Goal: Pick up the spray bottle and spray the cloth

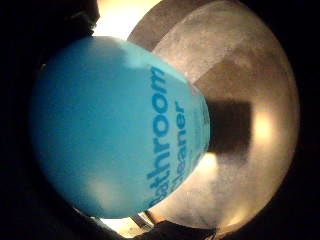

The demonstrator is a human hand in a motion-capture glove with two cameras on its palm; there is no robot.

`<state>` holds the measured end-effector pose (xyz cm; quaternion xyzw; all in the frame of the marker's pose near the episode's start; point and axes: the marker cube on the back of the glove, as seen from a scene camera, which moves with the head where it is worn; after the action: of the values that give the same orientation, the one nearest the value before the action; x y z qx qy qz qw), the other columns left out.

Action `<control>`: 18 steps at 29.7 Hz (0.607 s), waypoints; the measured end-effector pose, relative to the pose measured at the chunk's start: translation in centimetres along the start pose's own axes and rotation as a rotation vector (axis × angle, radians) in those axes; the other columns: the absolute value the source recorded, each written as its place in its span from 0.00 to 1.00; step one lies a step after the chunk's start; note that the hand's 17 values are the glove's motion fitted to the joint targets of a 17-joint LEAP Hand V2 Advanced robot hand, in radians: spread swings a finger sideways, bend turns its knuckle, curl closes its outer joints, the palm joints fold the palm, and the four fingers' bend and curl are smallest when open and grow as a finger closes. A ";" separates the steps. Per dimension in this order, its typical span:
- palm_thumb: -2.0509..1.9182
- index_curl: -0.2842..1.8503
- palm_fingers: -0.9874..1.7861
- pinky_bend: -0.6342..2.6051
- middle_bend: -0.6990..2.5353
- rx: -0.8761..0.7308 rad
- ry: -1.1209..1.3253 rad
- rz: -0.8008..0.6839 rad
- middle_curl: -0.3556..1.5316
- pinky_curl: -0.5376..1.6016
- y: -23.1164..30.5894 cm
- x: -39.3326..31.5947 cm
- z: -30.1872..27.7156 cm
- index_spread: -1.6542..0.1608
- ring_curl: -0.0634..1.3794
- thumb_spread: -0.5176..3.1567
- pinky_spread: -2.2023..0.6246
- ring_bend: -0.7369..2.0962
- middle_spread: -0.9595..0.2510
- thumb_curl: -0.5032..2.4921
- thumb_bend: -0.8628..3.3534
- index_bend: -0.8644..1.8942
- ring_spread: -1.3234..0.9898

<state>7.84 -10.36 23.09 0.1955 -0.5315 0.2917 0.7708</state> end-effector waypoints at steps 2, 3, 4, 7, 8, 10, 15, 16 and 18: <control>0.80 0.33 0.66 0.25 0.36 0.000 -0.017 -0.001 0.43 0.34 -0.1 0.0 0.1 0.80 0.28 0.40 0.82 0.39 0.78 0.37 0.22 0.51 0.57; 0.80 0.33 0.67 0.24 0.36 -0.001 -0.023 -0.002 0.44 0.34 -0.2 -0.1 0.2 0.80 0.28 0.40 0.82 0.39 0.78 0.38 0.22 0.51 0.57; 0.81 0.34 0.67 0.23 0.37 -0.003 -0.028 -0.001 0.44 0.34 -0.2 -0.1 0.2 0.81 0.29 0.39 0.82 0.38 0.77 0.38 0.22 0.52 0.56; 0.81 0.35 0.67 0.23 0.37 -0.005 -0.035 0.003 0.45 0.33 -0.3 -0.2 0.4 0.81 0.29 0.39 0.82 0.38 0.77 0.38 0.22 0.52 0.56; 0.81 0.36 0.67 0.23 0.37 -0.005 -0.035 0.003 0.45 0.33 -0.3 -0.2 0.4 0.82 0.30 0.39 0.82 0.38 0.76 0.38 0.22 0.52 0.56; 0.82 0.36 0.67 0.23 0.37 -0.004 -0.036 0.003 0.45 0.32 -0.3 -0.2 0.5 0.82 0.30 0.38 0.82 0.38 0.76 0.38 0.21 0.52 0.55; 0.82 0.37 0.67 0.23 0.38 -0.006 -0.033 0.011 0.46 0.31 -0.3 0.0 0.4 0.83 0.31 0.37 0.82 0.38 0.75 0.39 0.21 0.52 0.54; 0.82 0.37 0.67 0.23 0.38 -0.006 -0.028 0.012 0.46 0.31 -0.4 0.1 0.3 0.83 0.31 0.37 0.82 0.38 0.75 0.39 0.21 0.52 0.54; 0.82 0.38 0.67 0.23 0.37 -0.007 -0.023 0.011 0.46 0.31 -0.5 0.2 -0.1 0.83 0.31 0.37 0.82 0.38 0.75 0.39 0.21 0.52 0.54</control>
<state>8.29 -10.60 23.28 0.1931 -0.5425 0.2919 0.7637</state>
